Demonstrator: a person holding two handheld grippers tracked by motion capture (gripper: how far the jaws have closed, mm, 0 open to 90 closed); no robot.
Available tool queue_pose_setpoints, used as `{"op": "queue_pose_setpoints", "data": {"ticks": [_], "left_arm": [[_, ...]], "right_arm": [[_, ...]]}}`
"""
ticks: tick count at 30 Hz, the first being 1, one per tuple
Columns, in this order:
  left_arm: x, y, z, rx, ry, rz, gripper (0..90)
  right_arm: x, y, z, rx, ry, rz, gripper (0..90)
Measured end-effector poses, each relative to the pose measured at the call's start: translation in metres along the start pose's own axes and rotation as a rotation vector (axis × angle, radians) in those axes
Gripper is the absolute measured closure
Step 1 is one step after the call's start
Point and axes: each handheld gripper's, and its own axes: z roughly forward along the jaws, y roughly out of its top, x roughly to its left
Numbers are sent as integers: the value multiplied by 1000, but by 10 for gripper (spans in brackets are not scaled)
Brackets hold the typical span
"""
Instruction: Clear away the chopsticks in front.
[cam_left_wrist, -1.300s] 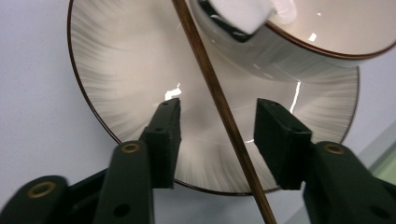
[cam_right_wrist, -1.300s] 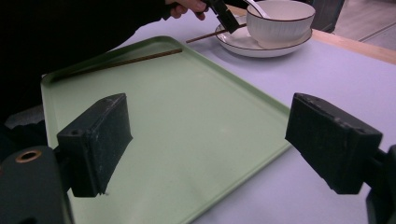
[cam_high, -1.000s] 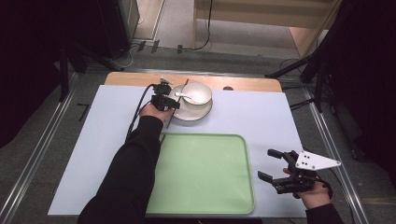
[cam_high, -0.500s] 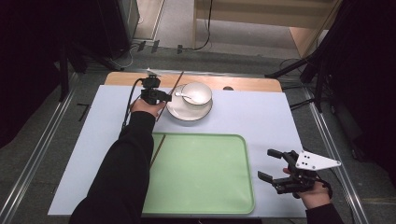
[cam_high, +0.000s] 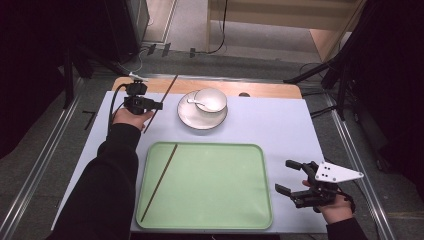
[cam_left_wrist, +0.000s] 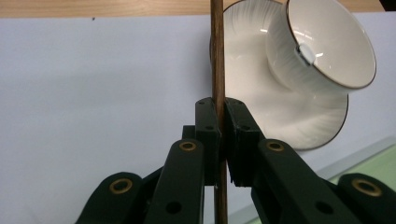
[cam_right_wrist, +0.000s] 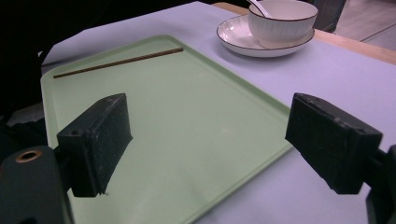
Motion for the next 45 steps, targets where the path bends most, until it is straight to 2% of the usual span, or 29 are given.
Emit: {"op": "queue_pose_setpoints", "data": {"ticks": [2, 7, 10, 14, 17, 20, 26, 28, 31, 41, 45], "left_arm": [[3, -7, -5, 11, 11, 12, 854], [9, -29, -20, 5, 1, 10, 854], [9, -44, -27, 14, 20, 41, 856], [13, -63, -33, 15, 3, 15, 856], [13, -76, -37, 14, -10, 13, 855], [9, -87, -37, 24, 12, 38, 856], [2, -104, -45, 25, -38, 25, 856], [-3, -110, -47, 26, -38, 27, 856], [-15, -120, -47, 40, -13, 63, 856], [-38, -141, -53, 48, -75, 47, 855], [-46, -149, -53, 49, -81, 46, 855]], "right_arm": [[0, 0, 0, 0, -4, 0, 148], [-1, 1, 1, 0, -10, 2, 148], [0, 1, 1, 1, -10, 4, 148], [-1, 1, 2, 4, -11, 2, 148], [-1, 1, 2, 6, -12, 4, 148], [-1, 1, 2, 7, -11, 5, 148], [1, 1, 2, 8, -6, -1, 148], [1, 1, 2, 8, -6, -1, 148], [1, 1, 2, 6, -3, -6, 148], [3, 1, 3, 10, 4, -10, 148], [3, 1, 3, 11, 5, -9, 148]]}}
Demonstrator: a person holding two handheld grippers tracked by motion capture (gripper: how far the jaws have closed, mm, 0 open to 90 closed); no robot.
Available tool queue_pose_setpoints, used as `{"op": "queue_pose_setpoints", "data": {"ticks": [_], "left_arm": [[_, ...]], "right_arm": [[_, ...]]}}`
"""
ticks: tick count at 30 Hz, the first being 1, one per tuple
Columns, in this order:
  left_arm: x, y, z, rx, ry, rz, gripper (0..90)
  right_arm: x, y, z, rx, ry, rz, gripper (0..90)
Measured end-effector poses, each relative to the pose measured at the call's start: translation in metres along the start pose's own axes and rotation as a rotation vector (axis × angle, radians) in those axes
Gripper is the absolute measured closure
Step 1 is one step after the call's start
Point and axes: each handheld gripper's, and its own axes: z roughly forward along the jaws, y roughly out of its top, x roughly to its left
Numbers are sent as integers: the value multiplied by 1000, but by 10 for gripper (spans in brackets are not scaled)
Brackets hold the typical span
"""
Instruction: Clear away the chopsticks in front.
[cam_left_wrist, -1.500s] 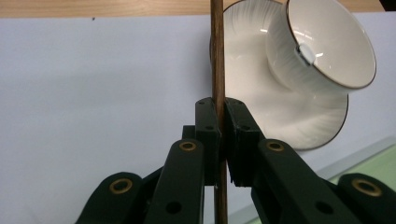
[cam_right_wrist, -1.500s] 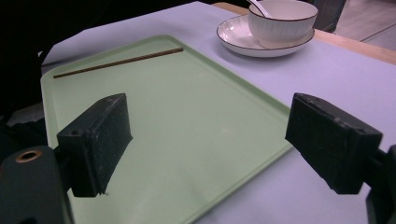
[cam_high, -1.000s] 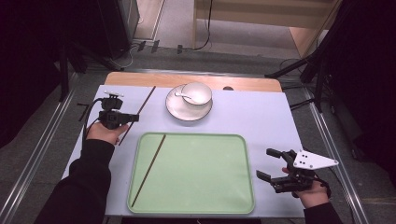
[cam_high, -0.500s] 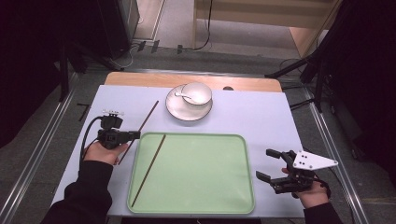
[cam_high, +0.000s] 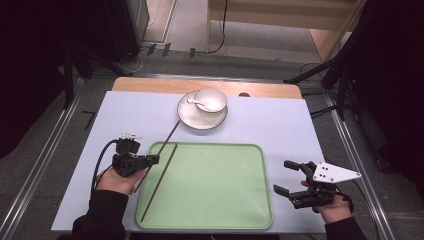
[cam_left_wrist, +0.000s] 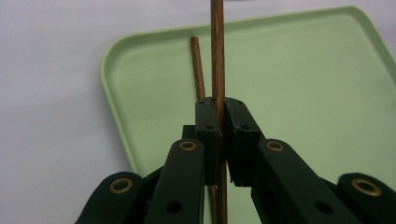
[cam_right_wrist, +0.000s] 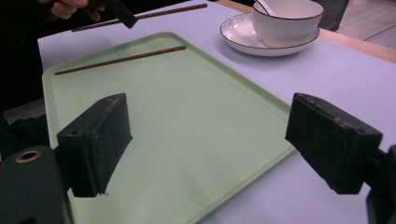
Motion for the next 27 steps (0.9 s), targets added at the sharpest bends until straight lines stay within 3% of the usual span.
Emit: {"op": "queue_pose_setpoints", "data": {"ticks": [9, 16, 22, 27], "left_arm": [[-16, -13, 3, 9, -16, -3, 854], [-23, -24, 3, 1, -1, -28, 853], [-33, -34, 14, 40, 16, -14, 853], [-33, -43, 24, 81, 46, -32, 853]], "right_arm": [[0, 0, 0, 1, -2, 0, 148], [0, 0, 0, 4, 0, -1, 148], [0, 0, 0, 3, 1, -2, 148], [0, 0, 0, 3, 0, -2, 148]]}}
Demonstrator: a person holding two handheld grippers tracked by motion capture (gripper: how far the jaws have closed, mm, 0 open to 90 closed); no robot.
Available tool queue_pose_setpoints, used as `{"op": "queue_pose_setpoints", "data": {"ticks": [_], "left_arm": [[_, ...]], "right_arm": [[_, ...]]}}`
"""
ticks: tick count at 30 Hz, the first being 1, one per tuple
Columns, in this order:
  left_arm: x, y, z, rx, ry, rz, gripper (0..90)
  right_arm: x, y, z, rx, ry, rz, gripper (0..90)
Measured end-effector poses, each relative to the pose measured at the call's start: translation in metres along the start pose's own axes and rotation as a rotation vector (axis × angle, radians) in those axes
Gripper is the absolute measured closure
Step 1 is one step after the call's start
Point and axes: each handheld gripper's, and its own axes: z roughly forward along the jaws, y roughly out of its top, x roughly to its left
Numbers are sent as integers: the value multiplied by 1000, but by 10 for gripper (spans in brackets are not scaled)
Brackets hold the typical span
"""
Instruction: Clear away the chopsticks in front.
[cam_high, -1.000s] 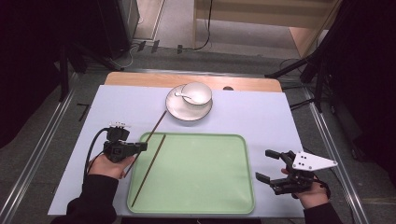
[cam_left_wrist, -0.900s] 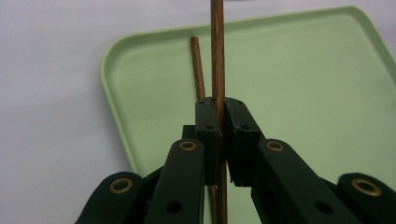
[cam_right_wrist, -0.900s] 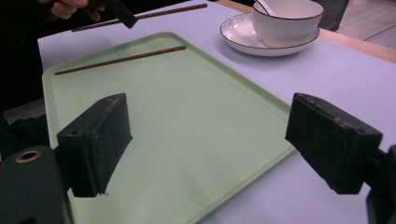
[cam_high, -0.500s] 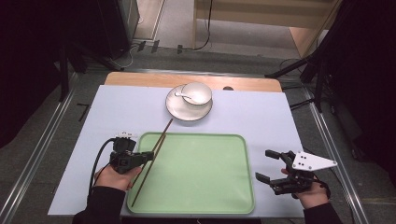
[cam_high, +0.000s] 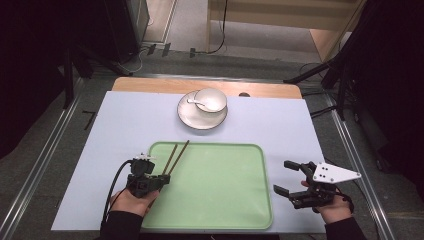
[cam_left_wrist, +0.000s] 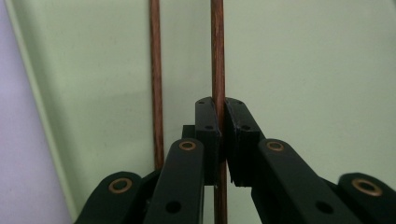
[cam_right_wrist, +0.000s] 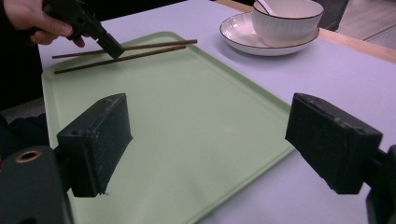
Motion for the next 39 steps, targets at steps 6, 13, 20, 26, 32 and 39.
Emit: {"op": "queue_pose_setpoints", "data": {"ticks": [6, 13, 20, 26, 32, 39], "left_arm": [[2, -6, 6, 34, 28, -20, 851], [8, -6, 3, 46, 64, -25, 842], [7, -5, 4, 50, 67, 4, 824], [12, -1, 1, 55, 39, -12, 802], [20, 6, -12, 20, -36, 24, 730], [36, 14, -25, -28, -83, 141, 565]], "right_arm": [[0, 0, 0, 0, 2, 0, 148], [0, 0, 0, -2, 1, 2, 148], [0, 0, 0, -2, 2, 1, 148], [0, 0, 1, -1, 4, -1, 148], [0, 0, -1, -2, 1, 0, 148], [0, 0, 0, 1, 1, 2, 148]]}}
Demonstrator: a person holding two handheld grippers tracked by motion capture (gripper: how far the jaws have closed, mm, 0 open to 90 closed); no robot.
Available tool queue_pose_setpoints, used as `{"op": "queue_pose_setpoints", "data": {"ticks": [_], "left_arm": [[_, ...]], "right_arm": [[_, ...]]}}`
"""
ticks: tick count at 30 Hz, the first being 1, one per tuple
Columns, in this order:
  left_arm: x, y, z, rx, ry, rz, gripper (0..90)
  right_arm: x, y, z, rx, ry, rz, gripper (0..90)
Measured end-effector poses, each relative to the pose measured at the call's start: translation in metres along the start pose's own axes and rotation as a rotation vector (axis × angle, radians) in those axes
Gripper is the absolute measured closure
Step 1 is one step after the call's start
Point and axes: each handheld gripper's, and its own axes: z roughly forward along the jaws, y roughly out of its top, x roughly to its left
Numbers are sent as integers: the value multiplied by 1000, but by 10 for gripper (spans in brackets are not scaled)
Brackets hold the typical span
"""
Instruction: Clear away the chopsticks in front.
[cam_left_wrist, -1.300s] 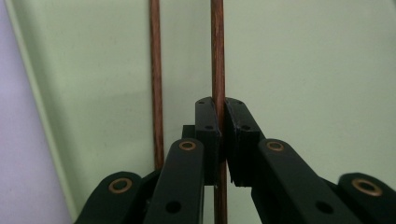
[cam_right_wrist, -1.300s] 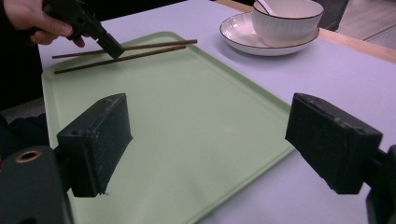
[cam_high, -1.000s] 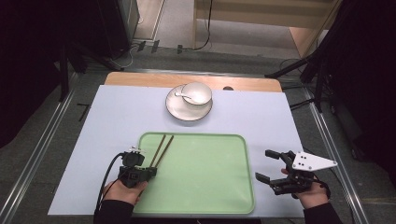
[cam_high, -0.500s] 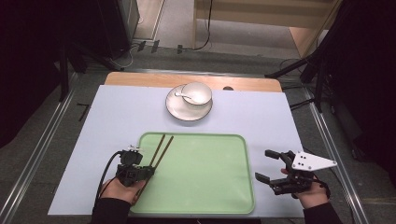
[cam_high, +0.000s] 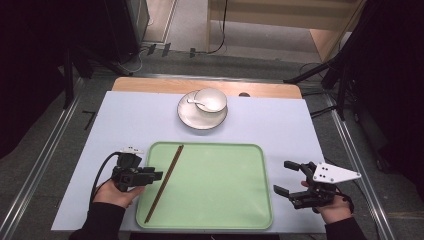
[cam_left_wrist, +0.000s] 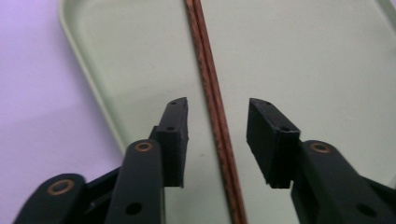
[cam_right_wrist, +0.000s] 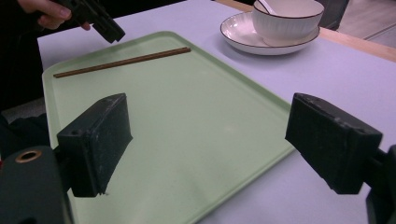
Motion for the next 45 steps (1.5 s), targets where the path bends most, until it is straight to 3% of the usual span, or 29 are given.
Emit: {"op": "queue_pose_setpoints", "data": {"ticks": [5, 9, 13, 21, 32, 45], "left_arm": [[15, 1, -9, -38, -20, 64, 465], [29, -1, -13, -48, 3, 129, 433], [43, -4, -22, -94, 13, 190, 392], [65, -17, -41, -159, 30, 255, 346], [78, -26, -59, -250, 1, 241, 295], [78, -26, -60, -242, -8, 230, 294]], "right_arm": [[0, 0, 0, 3, -2, 5, 148], [0, -1, 0, 3, -5, 6, 148], [0, -1, -1, 4, -7, 8, 148], [-1, -1, -1, 6, -9, 10, 148], [-1, -1, -1, 2, -10, 10, 146], [-1, -1, -1, 4, -9, 9, 146]]}}
